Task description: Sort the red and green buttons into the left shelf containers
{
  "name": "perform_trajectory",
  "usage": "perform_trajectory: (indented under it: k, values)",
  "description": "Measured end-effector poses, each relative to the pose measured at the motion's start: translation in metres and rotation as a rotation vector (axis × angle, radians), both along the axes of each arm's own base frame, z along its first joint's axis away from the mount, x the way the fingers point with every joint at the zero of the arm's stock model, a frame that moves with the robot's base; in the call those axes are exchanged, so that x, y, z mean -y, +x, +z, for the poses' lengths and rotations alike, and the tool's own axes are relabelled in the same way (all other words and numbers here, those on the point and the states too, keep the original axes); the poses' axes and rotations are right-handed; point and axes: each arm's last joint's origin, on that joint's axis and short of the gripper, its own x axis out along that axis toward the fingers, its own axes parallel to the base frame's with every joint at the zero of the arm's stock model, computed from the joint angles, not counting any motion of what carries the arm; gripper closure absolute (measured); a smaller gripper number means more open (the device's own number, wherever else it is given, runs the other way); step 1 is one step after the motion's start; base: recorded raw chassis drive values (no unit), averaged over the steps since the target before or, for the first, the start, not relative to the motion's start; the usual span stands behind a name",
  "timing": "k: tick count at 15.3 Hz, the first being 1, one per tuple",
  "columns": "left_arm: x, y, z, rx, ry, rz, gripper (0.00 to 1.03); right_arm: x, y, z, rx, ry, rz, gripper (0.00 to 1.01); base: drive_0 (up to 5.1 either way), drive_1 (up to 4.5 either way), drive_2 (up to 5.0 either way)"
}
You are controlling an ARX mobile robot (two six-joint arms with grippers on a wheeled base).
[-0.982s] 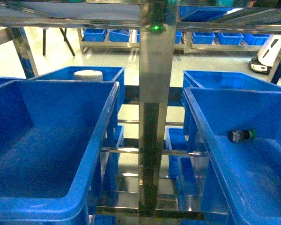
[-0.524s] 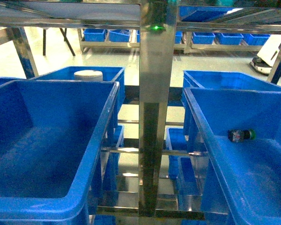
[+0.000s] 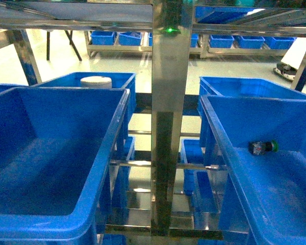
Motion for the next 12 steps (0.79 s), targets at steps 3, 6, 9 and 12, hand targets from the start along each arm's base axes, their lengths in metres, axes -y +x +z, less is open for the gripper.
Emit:
perform_trajectory:
  k: [3, 6, 9, 12]
  values:
    - [0.000, -0.001, 0.004, 0.025, -0.011, -0.006, 0.10, 0.000, 0.000, 0.000, 0.000, 0.000, 0.000, 0.03, 0.0, 0.00, 0.0]
    - [0.003, 0.000, 0.010, 0.034, -0.014, -0.015, 0.05, 0.000, 0.000, 0.000, 0.000, 0.000, 0.000, 0.03, 0.0, 0.00, 0.0]
    - [0.013, 0.003, 0.037, 0.137, 0.002, -0.047, 0.05, 0.000, 0.000, 0.000, 0.000, 0.000, 0.000, 0.03, 0.0, 0.00, 0.0]
    - [0.022, -0.004, 0.048, 0.174, 0.033, -0.069, 0.05, 0.000, 0.000, 0.000, 0.000, 0.000, 0.000, 0.03, 0.0, 0.00, 0.0]
